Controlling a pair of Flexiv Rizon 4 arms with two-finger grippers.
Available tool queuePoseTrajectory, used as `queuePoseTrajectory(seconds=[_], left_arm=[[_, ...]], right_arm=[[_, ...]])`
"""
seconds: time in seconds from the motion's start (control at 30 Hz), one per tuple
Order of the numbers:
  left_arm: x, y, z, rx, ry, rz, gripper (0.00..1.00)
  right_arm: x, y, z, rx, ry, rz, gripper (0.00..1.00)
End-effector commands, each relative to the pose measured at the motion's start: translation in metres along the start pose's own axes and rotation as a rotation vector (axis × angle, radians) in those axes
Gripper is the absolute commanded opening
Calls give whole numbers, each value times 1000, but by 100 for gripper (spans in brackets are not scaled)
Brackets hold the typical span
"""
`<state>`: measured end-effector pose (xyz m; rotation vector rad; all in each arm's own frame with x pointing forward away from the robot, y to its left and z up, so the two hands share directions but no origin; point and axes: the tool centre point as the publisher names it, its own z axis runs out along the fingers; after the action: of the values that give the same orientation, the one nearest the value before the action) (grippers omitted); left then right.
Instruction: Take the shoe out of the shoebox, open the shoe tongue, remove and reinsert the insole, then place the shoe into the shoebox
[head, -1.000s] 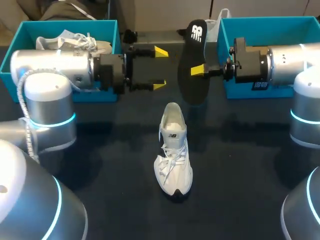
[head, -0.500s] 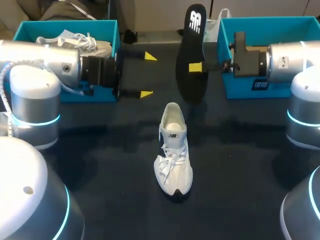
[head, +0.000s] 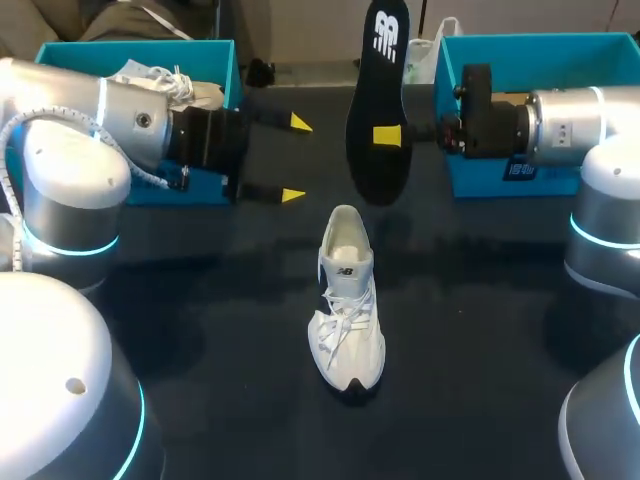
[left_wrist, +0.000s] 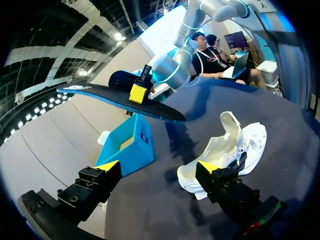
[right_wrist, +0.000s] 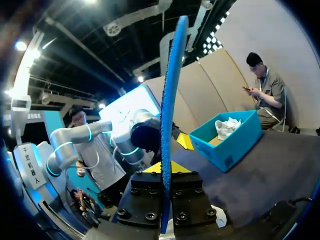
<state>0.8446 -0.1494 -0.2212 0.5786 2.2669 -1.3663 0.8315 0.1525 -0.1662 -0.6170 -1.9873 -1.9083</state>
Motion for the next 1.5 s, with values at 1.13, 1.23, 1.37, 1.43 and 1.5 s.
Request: queuePoseTrajectory(seconds=[1.13,1.23,1.37,1.43,1.5], left_arm=[[31,7,1,-52,35,-99,100],[40,14,2,-56,52,-129,100],[50,24,2,-86,92,-166,100],[55,30,4,-108,110,-176,100],[60,35,6,-115,125,-202,100]], right_arm=[[-13,-13,26,11,49,-134,0],[-15,-24,34,-1,64,-134,0],[-13,-35,39,-24,65,-139,0],[-13,-40,40,-21,65,-131,0],[-12,-44,41,-24,67,-127,0]])
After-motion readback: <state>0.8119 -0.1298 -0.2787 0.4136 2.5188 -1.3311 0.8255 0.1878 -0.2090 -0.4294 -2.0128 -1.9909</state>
